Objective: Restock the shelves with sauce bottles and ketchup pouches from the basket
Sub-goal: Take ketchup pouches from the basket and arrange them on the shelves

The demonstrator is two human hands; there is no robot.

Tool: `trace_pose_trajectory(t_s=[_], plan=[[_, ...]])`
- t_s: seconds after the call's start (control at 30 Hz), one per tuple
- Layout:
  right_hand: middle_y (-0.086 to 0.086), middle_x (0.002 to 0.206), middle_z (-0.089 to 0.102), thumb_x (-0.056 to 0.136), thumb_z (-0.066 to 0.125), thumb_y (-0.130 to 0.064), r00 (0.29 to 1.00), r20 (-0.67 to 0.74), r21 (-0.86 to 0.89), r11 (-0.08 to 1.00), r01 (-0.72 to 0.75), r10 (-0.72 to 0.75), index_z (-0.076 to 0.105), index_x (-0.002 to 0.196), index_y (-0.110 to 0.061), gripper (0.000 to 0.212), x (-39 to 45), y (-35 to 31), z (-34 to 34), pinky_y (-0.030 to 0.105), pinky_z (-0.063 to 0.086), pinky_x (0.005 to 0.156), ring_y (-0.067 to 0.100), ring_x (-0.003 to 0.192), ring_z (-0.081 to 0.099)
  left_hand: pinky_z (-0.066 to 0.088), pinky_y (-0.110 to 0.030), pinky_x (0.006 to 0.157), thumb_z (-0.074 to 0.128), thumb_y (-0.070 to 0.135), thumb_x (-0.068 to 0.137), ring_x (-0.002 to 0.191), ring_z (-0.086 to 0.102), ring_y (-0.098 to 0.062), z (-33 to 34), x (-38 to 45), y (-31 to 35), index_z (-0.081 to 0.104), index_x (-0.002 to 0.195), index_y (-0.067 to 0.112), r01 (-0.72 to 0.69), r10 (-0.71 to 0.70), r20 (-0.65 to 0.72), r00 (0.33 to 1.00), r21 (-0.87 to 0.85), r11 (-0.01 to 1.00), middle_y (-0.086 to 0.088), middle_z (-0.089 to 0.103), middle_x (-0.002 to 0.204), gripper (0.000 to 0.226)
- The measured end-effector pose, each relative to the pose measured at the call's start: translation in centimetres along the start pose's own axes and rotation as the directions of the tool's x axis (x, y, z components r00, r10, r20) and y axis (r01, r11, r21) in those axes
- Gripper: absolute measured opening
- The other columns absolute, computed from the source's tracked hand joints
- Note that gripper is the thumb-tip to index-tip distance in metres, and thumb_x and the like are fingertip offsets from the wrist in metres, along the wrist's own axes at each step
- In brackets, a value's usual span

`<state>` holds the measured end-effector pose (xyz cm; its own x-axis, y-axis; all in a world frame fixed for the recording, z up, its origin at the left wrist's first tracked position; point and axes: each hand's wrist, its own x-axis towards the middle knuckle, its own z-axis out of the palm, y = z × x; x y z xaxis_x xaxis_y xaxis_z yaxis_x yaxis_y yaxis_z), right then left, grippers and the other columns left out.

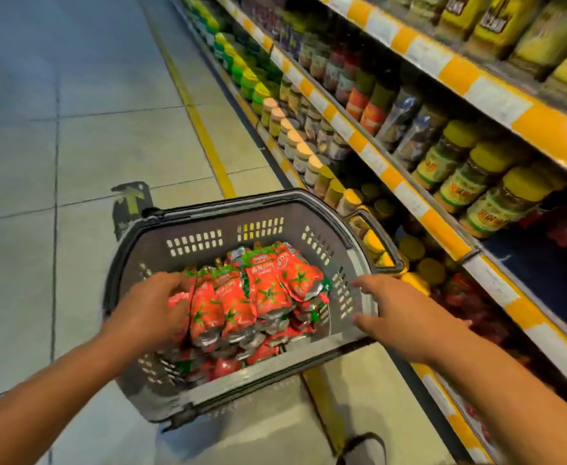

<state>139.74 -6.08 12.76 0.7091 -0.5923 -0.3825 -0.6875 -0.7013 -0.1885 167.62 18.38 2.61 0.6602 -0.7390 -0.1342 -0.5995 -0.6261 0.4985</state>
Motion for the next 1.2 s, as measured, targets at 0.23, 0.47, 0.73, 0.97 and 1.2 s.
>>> trace_pose_trajectory(t_s=[0.23, 0.47, 0.73, 0.97, 1.2], plan=[[-0.002, 0.147, 0.053, 0.097, 0.064, -0.042, 0.994, 0.06, 0.007, 0.996, 0.087, -0.088, 0.048, 0.146, -0.033, 0.052, 1.1, -4.8, 3.5, 0.043, 0.049, 0.103, 0.024, 0.132, 0.054, 0.048, -0.034, 0.085, 0.071, 0.033, 0.092, 0.101, 0.06, -0.011, 0.5, -4.0, -1.9, 0.068, 0.108, 0.032, -0.032, 0.032, -0.004, 0.999, -0.068, 0.997, 0.013, 0.061, 0.107, 0.016], [0.001, 0.133, 0.065, 0.094, 0.069, -0.035, 0.995, 0.002, 0.11, 0.989, 0.102, -0.103, 0.058, 0.14, -0.026, 0.048, 0.6, -5.5, 0.8, 0.031, 0.049, 0.087, 0.022, 0.114, 0.064, 0.05, -0.034, 0.074, 0.063, 0.025, 0.09, 0.092, 0.063, -0.016, 1.0, -3.5, 0.7, 0.066, 0.099, 0.029, 0.154, -0.151, 0.035, 0.988, -0.126, 0.98, 0.003, 0.063, 0.104, 0.01], [0.006, 0.126, 0.067, 0.093, 0.072, -0.032, 0.99, 0.019, 0.223, 0.966, 0.133, -0.141, 0.062, 0.136, -0.018, 0.047, 3.1, -11.2, 0.9, 0.038, 0.056, 0.087, 0.025, 0.103, 0.067, 0.058, -0.044, 0.074, 0.063, 0.019, 0.095, 0.08, 0.066, -0.021, -0.8, 0.0, 0.7, 0.063, 0.099, 0.021, 0.267, -0.269, 0.031, 0.963, -0.274, 0.924, -0.001, 0.066, 0.091, 0.004], [0.007, 0.108, 0.072, 0.09, 0.073, -0.031, 0.985, 0.146, 0.276, 0.96, 0.051, -0.094, 0.066, 0.126, -0.015, 0.04, 8.9, -15.9, 5.4, 0.041, 0.059, 0.084, 0.024, 0.092, 0.069, 0.055, -0.046, 0.077, 0.056, 0.012, 0.095, 0.092, 0.064, -0.031, 1.4, 5.7, -2.5, 0.056, 0.113, 0.012, 0.387, -0.365, 0.128, 0.922, -0.271, 0.882, -0.01, 0.061, 0.1, 0.019], [0.005, 0.144, 0.058, 0.094, 0.07, -0.027, 0.978, 0.208, 0.472, 0.878, -0.079, -0.024, 0.052, 0.146, -0.015, 0.056, 14.2, -18.5, 12.5, 0.034, 0.052, 0.09, 0.023, 0.113, 0.062, 0.054, -0.044, 0.096, 0.058, 0.027, 0.091, 0.115, 0.063, -0.04, 7.4, 8.9, -5.6, 0.052, 0.132, 0.011, 0.56, -0.511, 0.256, 0.821, -0.179, 0.809, -0.019, 0.063, 0.13, 0.044]])
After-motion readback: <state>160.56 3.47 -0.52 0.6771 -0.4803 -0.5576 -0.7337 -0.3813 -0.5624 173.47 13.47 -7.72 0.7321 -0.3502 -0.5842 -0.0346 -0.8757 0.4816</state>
